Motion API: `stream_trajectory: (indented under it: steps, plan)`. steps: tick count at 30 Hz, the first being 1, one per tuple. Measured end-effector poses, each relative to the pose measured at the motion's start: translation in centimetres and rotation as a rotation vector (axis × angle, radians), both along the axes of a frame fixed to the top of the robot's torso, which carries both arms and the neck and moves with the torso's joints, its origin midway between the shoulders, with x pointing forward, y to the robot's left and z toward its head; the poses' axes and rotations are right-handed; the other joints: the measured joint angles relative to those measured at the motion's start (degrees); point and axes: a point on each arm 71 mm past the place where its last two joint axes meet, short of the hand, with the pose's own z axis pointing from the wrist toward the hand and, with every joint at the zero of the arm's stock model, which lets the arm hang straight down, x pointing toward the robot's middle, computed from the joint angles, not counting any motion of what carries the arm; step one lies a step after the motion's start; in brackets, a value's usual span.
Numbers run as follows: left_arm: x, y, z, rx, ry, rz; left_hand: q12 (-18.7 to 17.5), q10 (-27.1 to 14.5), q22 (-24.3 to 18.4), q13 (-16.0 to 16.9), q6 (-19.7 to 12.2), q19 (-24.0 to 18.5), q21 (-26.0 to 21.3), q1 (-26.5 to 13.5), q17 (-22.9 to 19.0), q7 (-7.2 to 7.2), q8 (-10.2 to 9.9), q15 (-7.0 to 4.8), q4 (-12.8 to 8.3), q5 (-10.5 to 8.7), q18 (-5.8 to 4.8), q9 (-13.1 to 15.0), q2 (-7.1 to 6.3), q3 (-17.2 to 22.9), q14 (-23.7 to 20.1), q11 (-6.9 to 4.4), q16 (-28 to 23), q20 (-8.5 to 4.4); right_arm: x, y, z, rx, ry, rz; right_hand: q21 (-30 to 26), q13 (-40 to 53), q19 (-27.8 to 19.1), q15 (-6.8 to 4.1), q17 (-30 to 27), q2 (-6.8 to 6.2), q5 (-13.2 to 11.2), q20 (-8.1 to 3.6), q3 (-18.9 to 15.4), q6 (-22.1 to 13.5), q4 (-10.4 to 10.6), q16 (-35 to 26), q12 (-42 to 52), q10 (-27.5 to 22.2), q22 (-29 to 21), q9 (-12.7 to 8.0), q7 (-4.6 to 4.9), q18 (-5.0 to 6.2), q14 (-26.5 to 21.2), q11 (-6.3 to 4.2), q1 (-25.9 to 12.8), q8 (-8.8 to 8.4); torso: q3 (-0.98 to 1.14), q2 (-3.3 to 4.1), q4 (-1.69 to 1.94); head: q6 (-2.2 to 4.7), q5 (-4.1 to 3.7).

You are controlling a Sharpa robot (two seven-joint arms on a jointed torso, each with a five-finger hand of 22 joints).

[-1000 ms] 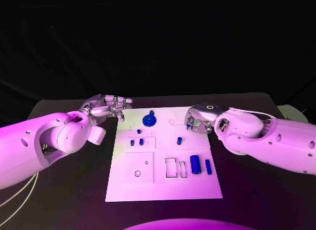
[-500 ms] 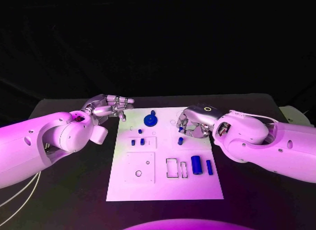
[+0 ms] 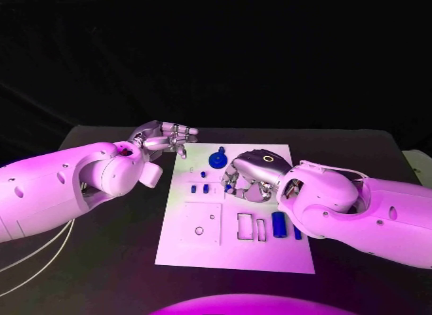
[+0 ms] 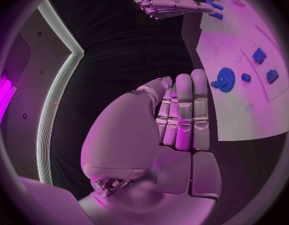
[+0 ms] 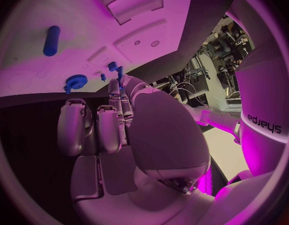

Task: Assemble the parts on the task board

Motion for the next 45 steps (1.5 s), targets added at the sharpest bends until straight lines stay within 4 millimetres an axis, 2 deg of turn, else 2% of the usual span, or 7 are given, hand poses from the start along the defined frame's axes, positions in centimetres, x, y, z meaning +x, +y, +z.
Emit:
stream_trajectory:
  steps: [6,13,19,23,31,45]
  plan:
    - [0.0,-0.3,0.0,-0.002,-0.002,-0.003,0.0,0.0,0.0,0.0,0.0,0.0,0.0,0.0,0.0,0.0,0.0,0.0,0.0,0.0,0.0,0.0,0.0,0.0,0.0,0.0,0.0,0.0,-0.1,1.1,-1.7,-0.012,0.039,0.014,0.22,-0.1,0.0,0.0,0.06,0.0,0.0,0.0,0.15,-0.01,-0.15,0.0,0.0,0.17,0.0,0.08,0.0,0.0,0.0,0.17,0.0,-0.11,0.04,0.03,0.01,-0.33,1.35]
    - [-0.1,-0.7,0.1,-0.006,-0.002,-0.011,0.0,-0.21,0.0,0.0,-0.2,0.0,0.0,0.0,-0.08,0.2,0.0,0.0,0.0,0.0,0.0,-0.05,0.0,0.0,0.0,0.21,0.0,0.0,-0.3,1.8,-3.1,-0.023,0.071,0.025,0.22,-0.15,0.0,0.0,0.06,0.0,0.24,0.0,0.37,-0.09,-0.37,0.0,-0.01,0.16,-0.01,0.08,0.08,0.0,0.0,0.17,0.0,-0.17,0.04,0.1,0.01,-0.58,2.5]
    - [-0.1,-0.9,0.1,-0.008,-0.002,-0.015,0.0,-0.21,0.0,0.0,-0.2,0.0,0.0,0.0,-0.07,0.2,0.0,0.0,0.0,0.0,0.0,-0.05,0.0,0.0,0.0,0.21,0.0,0.0,-0.6,2.4,-4.0,-0.029,0.092,0.034,0.22,-0.17,0.0,0.0,0.05,0.0,0.24,0.0,0.37,-0.1,-0.38,0.0,-0.01,0.16,-0.01,0.08,0.09,0.0,0.0,0.17,0.0,-0.22,0.07,0.1,-0.05,-1.24,3.88]
    - [-0.1,-1.0,0.1,-0.008,-0.002,-0.017,0.0,-0.21,0.0,-0.01,-0.2,0.0,0.0,0.0,-0.07,0.2,0.0,0.0,0.0,0.0,0.0,-0.05,0.0,0.0,0.0,0.21,0.0,0.0,-0.9,2.7,-4.4,-0.029,0.105,0.042,0.22,-0.17,0.0,0.0,0.05,-0.08,0.23,0.0,0.37,-0.11,-0.38,-0.01,-0.01,0.16,-0.01,0.11,0.09,0.0,0.0,0.17,-0.07,-0.23,0.05,0.1,-0.05,-1.6,4.46]
    - [-0.1,-1.1,0.1,-0.009,-0.002,-0.018,0.21,-0.21,-0.06,-0.01,-0.2,0.0,0.01,0.0,-0.13,0.2,0.0,0.0,0.0,0.0,-0.01,-0.05,0.0,0.0,0.0,0.21,0.0,0.0,-1.4,2.8,-5.0,-0.03,0.122,0.05,0.22,-0.16,-0.01,0.0,0.04,-0.24,0.23,0.0,0.37,-0.12,-0.38,-0.01,-0.01,0.16,-0.02,0.15,0.09,0.0,0.0,0.18,-0.22,-0.1,0.01,0.07,-0.09,-2.07,5.14]
    - [-0.1,-1.1,0.1,-0.009,-0.001,-0.02,0.21,-0.21,-0.05,-0.06,-0.2,0.0,0.01,0.0,-0.13,0.2,0.0,0.0,0.0,0.0,-0.01,-0.09,0.0,0.0,0.0,0.21,0.0,0.0,-1.4,3.2,-5.7,-0.037,0.133,0.052,0.22,-0.16,-0.01,0.0,0.03,-0.24,0.47,0.0,0.52,-0.1,-0.54,-0.01,-0.23,0.16,0.02,0.11,0.05,0.0,0.0,0.18,-0.22,-0.08,0.04,0.04,-0.08,-2.19,5.74]
